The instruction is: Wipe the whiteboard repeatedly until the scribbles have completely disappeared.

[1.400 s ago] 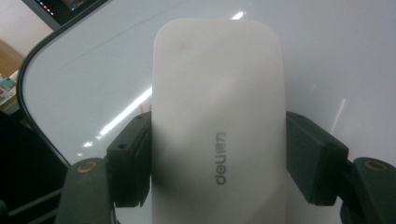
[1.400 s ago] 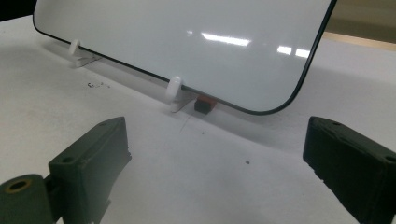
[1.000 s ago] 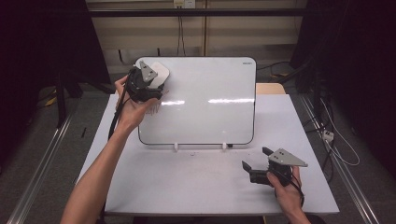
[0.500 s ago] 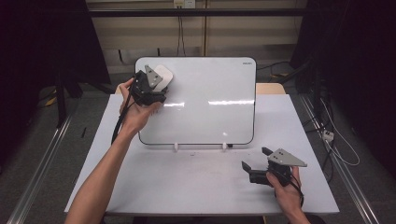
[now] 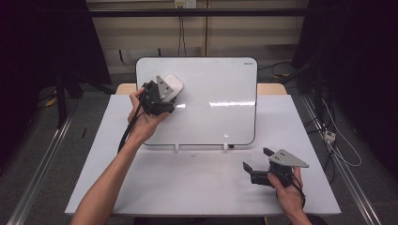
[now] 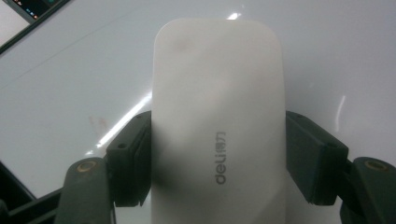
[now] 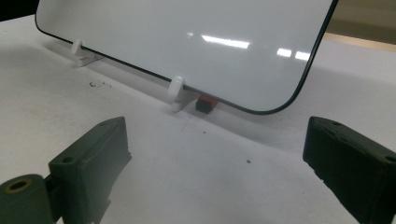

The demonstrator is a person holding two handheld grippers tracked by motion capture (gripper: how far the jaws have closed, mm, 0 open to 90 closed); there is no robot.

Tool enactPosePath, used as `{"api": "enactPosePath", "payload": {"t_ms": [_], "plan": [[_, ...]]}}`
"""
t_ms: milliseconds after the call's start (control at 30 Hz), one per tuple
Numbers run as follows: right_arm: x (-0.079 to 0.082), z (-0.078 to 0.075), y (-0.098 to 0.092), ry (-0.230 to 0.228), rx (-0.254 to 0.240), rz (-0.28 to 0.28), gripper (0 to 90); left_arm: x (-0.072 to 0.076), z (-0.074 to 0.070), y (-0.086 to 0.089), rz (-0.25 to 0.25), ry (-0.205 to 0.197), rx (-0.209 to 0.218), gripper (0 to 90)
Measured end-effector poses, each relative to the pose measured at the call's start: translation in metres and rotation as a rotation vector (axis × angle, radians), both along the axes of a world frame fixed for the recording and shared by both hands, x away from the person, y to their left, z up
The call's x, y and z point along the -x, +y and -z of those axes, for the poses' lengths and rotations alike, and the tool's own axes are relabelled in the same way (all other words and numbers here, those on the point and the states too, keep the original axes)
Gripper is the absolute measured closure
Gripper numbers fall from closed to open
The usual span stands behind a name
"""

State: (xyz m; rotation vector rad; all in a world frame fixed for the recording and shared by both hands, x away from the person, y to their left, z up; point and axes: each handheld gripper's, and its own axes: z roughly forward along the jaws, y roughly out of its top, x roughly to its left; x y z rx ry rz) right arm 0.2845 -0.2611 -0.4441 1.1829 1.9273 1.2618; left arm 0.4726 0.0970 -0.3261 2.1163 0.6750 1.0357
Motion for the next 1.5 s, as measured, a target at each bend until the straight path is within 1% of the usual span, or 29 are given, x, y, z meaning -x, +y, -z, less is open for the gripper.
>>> {"api": "enactPosePath", "payload": {"t_ms": [33, 100, 333, 467, 600, 633, 667, 700, 767, 800, 867, 967, 1067, 1200, 1267, 1367, 1500], "plan": [[0.0, 0.0, 0.0, -0.001, 0.002, -0.001, 6.9, 0.001, 0.001, 0.0, -0.003, -0.008, 0.008, 31.2], [0.0, 0.0, 0.0, -0.001, 0.002, -0.002, 6.9, 0.0, 0.0, 0.002, 0.002, 0.001, 0.006, 31.3], [0.0, 0.0, -0.001, -0.001, 0.0, 0.001, 6.9, -0.001, -0.001, 0.003, 0.005, 0.0, 0.015, 31.2], [0.0, 0.0, -0.001, 0.0, -0.001, 0.001, 6.9, -0.005, -0.006, 0.006, -0.001, 0.007, 0.015, 31.2], [0.0, 0.0, -0.001, 0.001, 0.001, 0.003, 6.9, -0.009, -0.011, 0.012, -0.009, 0.003, 0.013, 31.2], [0.0, 0.0, -0.001, 0.001, 0.001, 0.003, 6.9, -0.01, -0.012, 0.014, -0.013, 0.003, 0.021, 31.2], [0.001, 0.0, -0.001, 0.0, 0.001, 0.003, 6.9, -0.011, -0.013, 0.016, -0.012, 0.007, 0.021, 31.2], [0.001, 0.0, -0.001, 0.0, 0.0, 0.003, 6.9, -0.012, -0.014, 0.017, -0.02, 0.0, 0.028, 31.3], [0.001, 0.0, -0.001, 0.001, 0.0, 0.004, 6.9, -0.015, -0.018, 0.022, -0.029, 0.004, 0.028, 31.3], [0.001, 0.0, -0.001, 0.0, -0.001, 0.003, 6.9, -0.016, -0.02, 0.025, -0.038, -0.001, 0.03, 31.3], [0.001, 0.0, -0.001, 0.0, 0.0, 0.002, 6.9, -0.019, -0.024, 0.031, -0.052, -0.005, 0.045, 31.2], [0.0, 0.001, -0.001, 0.002, -0.002, 0.003, 6.9, -0.023, -0.027, 0.038, -0.069, 0.004, 0.075, 31.3], [0.0, 0.001, -0.001, 0.003, -0.001, 0.004, 6.9, -0.023, -0.026, 0.037, -0.073, -0.004, 0.071, 31.2], [0.0, 0.001, 0.0, 0.002, 0.002, 0.0, 6.9, -0.021, -0.024, 0.035, -0.091, -0.006, 0.088, 31.3], [0.0, 0.001, 0.001, 0.003, 0.001, 0.0, 6.9, -0.02, -0.022, 0.033, -0.084, 0.006, 0.082, 31.2], [0.0, 0.001, 0.001, 0.002, 0.003, 0.0, 6.9, -0.016, -0.016, 0.026, -0.069, 0.01, 0.071, 31.3], [0.0, 0.001, 0.002, 0.001, 0.003, -0.004, 6.9, -0.006, -0.006, 0.017, -0.043, 0.004, 0.048, 31.3]]}}
